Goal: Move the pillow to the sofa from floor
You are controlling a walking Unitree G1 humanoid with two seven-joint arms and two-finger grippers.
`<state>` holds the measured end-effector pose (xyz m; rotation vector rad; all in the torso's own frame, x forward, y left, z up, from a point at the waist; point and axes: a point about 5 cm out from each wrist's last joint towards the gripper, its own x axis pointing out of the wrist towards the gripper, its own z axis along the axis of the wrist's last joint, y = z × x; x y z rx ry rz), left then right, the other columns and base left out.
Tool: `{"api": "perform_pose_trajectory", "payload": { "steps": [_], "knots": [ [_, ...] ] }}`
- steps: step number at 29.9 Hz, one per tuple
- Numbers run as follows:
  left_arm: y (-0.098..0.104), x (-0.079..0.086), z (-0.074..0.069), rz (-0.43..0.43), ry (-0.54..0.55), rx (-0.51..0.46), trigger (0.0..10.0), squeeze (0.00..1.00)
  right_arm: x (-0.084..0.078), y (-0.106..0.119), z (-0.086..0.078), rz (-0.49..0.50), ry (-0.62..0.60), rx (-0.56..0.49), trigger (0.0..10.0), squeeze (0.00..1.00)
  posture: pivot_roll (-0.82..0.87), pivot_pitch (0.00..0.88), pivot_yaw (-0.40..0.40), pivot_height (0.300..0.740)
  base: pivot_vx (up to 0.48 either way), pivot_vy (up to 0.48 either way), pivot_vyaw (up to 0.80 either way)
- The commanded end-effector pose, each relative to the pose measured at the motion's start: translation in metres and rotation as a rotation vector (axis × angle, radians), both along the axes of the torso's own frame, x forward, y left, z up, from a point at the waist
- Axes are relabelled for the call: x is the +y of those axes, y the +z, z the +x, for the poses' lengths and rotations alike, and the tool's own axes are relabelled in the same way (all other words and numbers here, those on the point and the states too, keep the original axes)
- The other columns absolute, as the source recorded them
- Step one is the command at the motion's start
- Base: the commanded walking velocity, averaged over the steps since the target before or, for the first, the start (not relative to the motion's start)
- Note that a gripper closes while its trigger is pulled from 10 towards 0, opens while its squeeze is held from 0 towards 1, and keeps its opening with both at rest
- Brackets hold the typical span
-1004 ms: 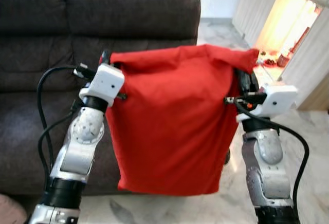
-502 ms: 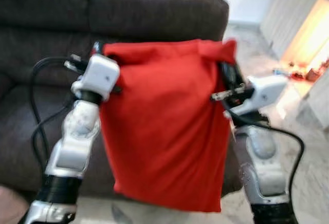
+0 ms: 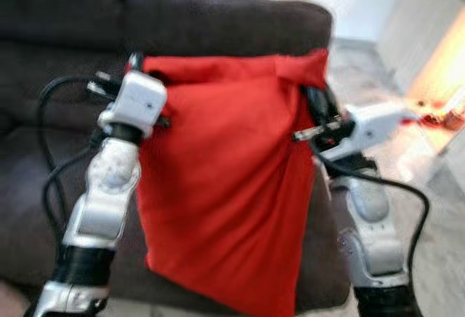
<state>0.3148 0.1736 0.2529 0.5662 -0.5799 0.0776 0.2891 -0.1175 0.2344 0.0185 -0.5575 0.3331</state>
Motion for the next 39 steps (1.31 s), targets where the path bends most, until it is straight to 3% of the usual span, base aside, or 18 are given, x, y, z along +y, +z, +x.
{"api": "perform_pose_trajectory", "payload": {
  "steps": [1,9,10,17,19,23,29,32,39],
  "knots": [
    [0.018,-0.015,-0.005,-0.002,-0.063,-0.087,10.0,0.00,-0.009,0.014,-0.005,0.019,-0.024,-0.069,10.0,0.00,0.05,0.000,-0.067,0.740,0.360,0.000,0.00],
    [0.012,-0.014,-0.003,-0.005,-0.065,-0.058,10.0,0.00,-0.005,0.007,-0.002,-0.023,-0.012,-0.041,10.0,0.00,0.05,0.000,-0.067,0.740,0.345,0.000,0.05],
    [0.003,-0.016,0.001,0.008,-0.088,0.007,10.0,0.00,-0.007,0.000,0.000,-0.030,-0.028,-0.013,10.0,0.00,0.05,0.000,-0.068,0.740,0.000,0.000,0.00],
    [-0.031,-0.032,0.004,0.052,-0.196,0.199,10.0,0.00,-0.018,-0.018,0.006,-0.045,-0.060,0.066,10.0,0.00,0.05,0.000,-0.069,0.740,0.000,0.000,0.00],
    [-0.051,-0.042,0.002,0.076,-0.278,0.322,10.0,0.00,-0.020,-0.033,0.009,-0.069,-0.055,0.125,10.0,0.00,0.05,0.000,-0.072,0.740,0.000,0.000,0.00],
    [-0.067,-0.047,0.001,0.107,-0.327,0.414,10.0,0.00,-0.022,-0.042,0.009,-0.076,-0.058,0.157,10.0,0.00,0.06,0.000,-0.072,0.740,0.000,0.000,0.00],
    [-0.090,-0.049,-0.003,0.156,-0.353,0.526,10.0,0.00,-0.036,-0.074,0.011,-0.086,-0.115,0.279,10.0,0.00,0.05,0.000,-0.070,0.740,0.000,0.000,0.00],
    [-0.107,-0.048,-0.005,0.241,-0.346,0.615,10.0,0.00,-0.040,-0.093,0.011,-0.108,-0.141,0.338,10.0,0.00,0.05,0.000,-0.070,0.740,0.000,0.000,0.00],
    [-0.110,-0.044,-0.005,0.244,-0.319,0.624,10.0,0.00,-0.040,-0.100,0.009,-0.098,-0.141,0.350,10.0,0.00,0.06,0.000,-0.071,0.740,0.000,0.000,0.00]
  ]
}}
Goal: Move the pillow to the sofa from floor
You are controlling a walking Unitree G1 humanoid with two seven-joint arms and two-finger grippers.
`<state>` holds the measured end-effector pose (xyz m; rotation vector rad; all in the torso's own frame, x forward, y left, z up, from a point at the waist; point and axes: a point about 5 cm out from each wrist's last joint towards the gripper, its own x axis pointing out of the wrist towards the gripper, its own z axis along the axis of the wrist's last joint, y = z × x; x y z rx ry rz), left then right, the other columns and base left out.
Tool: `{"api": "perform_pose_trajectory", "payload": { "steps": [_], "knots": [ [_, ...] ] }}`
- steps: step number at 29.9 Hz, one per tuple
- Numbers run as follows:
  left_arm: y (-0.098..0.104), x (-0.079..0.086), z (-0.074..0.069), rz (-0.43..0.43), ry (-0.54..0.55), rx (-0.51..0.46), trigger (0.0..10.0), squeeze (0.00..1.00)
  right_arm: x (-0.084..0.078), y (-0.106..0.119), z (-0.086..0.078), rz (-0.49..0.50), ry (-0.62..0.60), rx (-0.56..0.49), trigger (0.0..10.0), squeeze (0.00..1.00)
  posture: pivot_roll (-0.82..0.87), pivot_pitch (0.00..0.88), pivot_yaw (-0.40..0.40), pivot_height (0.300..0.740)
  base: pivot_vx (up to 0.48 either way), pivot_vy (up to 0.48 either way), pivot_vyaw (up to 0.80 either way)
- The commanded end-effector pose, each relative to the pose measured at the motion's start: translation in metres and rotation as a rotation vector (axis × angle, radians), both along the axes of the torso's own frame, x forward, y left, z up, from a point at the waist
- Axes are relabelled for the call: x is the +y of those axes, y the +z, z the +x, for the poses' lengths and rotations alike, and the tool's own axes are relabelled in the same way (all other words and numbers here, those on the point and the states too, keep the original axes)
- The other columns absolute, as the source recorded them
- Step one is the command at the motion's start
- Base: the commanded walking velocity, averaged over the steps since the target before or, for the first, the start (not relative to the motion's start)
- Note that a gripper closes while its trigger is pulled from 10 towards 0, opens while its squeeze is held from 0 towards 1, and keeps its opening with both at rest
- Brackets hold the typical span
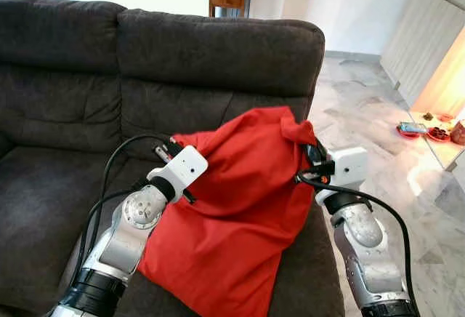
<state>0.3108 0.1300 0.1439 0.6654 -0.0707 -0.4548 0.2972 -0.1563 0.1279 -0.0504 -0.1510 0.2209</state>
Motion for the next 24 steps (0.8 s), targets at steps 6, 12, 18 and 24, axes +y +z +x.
{"api": "perform_pose_trajectory", "payload": {
  "steps": [6,12,18,24],
  "knots": [
    [0.000,0.001,0.001,0.021,0.013,-0.002,10.0,1.00,-0.001,0.005,0.002,0.022,0.008,-0.044,10.0,0.69,0.06,0.000,-0.071,0.740,0.000,0.000,0.00],
    [-0.001,0.001,0.001,0.016,0.019,-0.001,10.0,1.00,-0.001,0.004,0.003,0.022,0.007,-0.043,10.0,0.84,0.05,0.000,-0.072,0.740,0.000,0.000,0.00],
    [-0.004,0.002,0.001,0.011,0.028,0.005,10.0,1.00,-0.004,-0.003,0.003,-0.009,-0.026,-0.026,10.0,0.38,0.06,0.000,-0.073,0.740,0.000,0.000,0.00],
    [-0.022,0.012,-0.001,0.008,0.092,0.058,10.0,0.00,-0.030,-0.033,0.005,-0.091,-0.206,0.104,10.0,0.00,0.06,0.000,-0.073,0.740,0.000,0.000,0.00]
  ]
}}
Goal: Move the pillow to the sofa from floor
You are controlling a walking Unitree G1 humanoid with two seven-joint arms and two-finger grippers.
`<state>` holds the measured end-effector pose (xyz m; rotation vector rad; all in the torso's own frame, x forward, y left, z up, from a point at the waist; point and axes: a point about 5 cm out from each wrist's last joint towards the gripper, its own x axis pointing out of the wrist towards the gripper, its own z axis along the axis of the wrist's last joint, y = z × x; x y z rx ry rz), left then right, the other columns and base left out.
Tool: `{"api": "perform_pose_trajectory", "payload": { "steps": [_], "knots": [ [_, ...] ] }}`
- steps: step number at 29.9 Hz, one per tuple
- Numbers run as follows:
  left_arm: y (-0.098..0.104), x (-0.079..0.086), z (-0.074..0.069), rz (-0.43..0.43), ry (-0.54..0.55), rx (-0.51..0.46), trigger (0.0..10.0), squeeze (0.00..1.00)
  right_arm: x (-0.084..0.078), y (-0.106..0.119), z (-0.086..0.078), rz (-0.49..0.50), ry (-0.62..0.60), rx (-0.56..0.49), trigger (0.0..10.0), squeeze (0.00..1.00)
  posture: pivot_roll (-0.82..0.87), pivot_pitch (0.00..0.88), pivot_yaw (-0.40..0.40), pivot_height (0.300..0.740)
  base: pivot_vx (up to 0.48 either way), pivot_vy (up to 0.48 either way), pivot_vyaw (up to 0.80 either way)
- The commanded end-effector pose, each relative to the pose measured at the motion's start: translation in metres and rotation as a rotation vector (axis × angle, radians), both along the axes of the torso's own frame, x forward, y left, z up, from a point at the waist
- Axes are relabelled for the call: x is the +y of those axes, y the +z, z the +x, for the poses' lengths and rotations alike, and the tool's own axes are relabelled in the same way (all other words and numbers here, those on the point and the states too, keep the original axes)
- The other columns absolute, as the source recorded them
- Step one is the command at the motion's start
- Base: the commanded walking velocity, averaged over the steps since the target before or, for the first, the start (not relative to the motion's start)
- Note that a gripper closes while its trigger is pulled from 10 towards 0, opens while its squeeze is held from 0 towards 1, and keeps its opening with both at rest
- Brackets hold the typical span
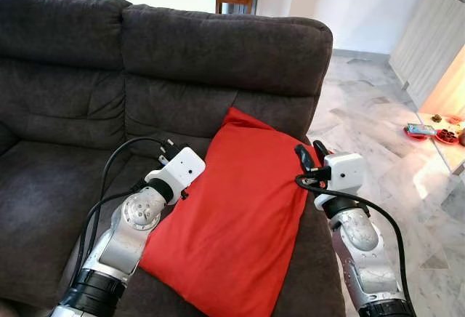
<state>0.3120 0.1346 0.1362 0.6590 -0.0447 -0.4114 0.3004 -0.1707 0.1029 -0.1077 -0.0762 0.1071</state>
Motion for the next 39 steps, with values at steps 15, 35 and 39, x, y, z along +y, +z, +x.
{"api": "perform_pose_trajectory", "payload": {
  "steps": [15,35,39],
  "knots": [
    [-0.109,0.073,-0.046,-0.110,0.423,0.332,10.0,0.00,-0.108,-0.113,-0.067,-0.128,-0.537,0.529,10.0,0.00,0.05,0.000,-0.067,0.740,0.000,0.000,0.00],
    [-0.179,0.084,-0.087,-0.139,0.542,0.614,10.0,0.00,-0.081,-0.190,-0.163,0.004,-0.530,0.990,10.0,0.00,0.01,0.000,-0.014,0.740,0.000,0.000,0.00],
    [-0.185,0.083,-0.091,-0.134,0.543,0.645,10.0,0.00,-0.072,-0.191,-0.160,0.033,-0.494,0.986,10.0,0.00,0.00,0.000,-0.010,0.740,0.000,0.000,0.00]
  ]
}}
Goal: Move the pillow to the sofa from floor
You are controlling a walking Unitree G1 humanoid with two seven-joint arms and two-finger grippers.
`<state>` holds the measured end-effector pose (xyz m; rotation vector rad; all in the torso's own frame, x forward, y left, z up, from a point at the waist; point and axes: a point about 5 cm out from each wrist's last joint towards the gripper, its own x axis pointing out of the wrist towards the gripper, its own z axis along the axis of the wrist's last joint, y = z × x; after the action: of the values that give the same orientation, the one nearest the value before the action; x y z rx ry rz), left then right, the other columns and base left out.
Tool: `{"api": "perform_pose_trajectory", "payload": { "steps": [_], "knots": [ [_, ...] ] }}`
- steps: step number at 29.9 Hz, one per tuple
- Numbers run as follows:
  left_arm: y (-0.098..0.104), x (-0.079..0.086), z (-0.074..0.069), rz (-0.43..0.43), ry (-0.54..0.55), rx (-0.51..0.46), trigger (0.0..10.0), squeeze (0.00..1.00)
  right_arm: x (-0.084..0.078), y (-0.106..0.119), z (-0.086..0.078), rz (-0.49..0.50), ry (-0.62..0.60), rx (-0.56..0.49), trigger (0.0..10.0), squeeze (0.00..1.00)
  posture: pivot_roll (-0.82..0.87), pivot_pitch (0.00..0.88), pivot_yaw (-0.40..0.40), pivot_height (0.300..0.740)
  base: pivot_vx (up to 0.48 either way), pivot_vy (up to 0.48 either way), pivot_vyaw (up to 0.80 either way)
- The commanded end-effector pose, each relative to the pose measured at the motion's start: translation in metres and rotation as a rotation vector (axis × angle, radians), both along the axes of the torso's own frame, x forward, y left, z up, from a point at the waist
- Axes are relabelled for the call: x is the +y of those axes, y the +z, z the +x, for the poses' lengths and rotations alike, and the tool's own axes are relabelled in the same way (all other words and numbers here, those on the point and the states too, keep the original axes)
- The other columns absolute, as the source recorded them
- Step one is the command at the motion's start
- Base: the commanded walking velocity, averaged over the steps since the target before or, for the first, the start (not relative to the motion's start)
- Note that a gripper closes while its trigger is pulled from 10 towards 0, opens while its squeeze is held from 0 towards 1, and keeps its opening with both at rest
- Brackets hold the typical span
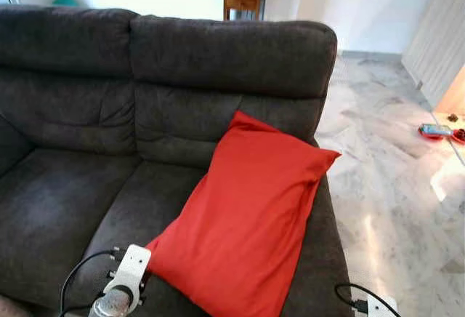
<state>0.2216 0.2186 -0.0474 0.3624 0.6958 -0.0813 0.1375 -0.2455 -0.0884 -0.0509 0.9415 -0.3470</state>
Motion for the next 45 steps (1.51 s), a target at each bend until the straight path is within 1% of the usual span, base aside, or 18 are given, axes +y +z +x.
{"api": "perform_pose_trajectory", "payload": {
  "steps": [1,7,13,19,21,26,34,39,45],
  "knots": [
    [-0.002,-0.001,-0.001,0.000,0.004,0.010,10.0,0.00,0.004,0.000,0.003,0.021,-0.003,-0.016,10.0,0.00,0.00,0.000,-0.010,0.740,0.000,0.000,0.00],
    [-0.011,-0.002,-0.011,-0.002,0.045,0.066,10.0,0.00,0.011,-0.002,0.003,0.038,0.010,-0.003,10.0,0.00,-0.01,0.000,-0.011,0.740,0.000,0.000,0.00],
    [-0.015,-0.005,-0.014,-0.013,0.052,0.075,10.0,0.00,0.011,0.000,0.009,0.042,0.011,-0.020,10.0,0.00,-0.01,0.000,-0.024,0.740,0.000,0.000,0.00],
    [-0.017,-0.007,-0.018,-0.026,0.074,0.080,10.0,0.00,0.014,0.001,0.013,0.040,0.051,-0.019,10.0,0.00,0.00,0.000,-0.049,0.740,0.000,0.000,0.00],
    [-0.018,-0.007,-0.019,-0.026,0.075,0.082,10.0,0.00,0.017,0.002,0.020,0.042,0.065,-0.027,10.0,0.00,0.01,0.000,-0.051,0.740,0.000,0.000,0.00],
    [-0.020,-0.006,-0.023,-0.024,0.078,0.087,10.0,0.00,0.024,0.003,0.024,0.053,0.078,-0.037,10.0,0.00,0.02,0.000,-0.054,0.740,-0.244,0.000,0.00],
    [-0.022,-0.006,-0.028,-0.021,0.074,0.094,10.0,0.00,0.028,0.002,0.024,0.058,0.088,-0.032,10.0,0.00,0.00,0.000,-0.042,0.740,-0.244,0.000,0.00],
    [-0.024,-0.010,-0.029,-0.023,0.054,0.100,10.0,0.00,0.028,0.000,0.020,0.060,0.083,-0.024,10.0,0.00,-0.01,0.000,-0.038,0.740,-0.253,0.000,0.00],
    [-0.023,-0.010,-0.028,-0.027,0.064,0.091,10.0,0.00,0.030,-0.002,0.016,0.065,0.097,-0.008,10.0,0.00,0.01,0.000,-0.050,0.740,-0.257,0.000,0.00]
  ]
}}
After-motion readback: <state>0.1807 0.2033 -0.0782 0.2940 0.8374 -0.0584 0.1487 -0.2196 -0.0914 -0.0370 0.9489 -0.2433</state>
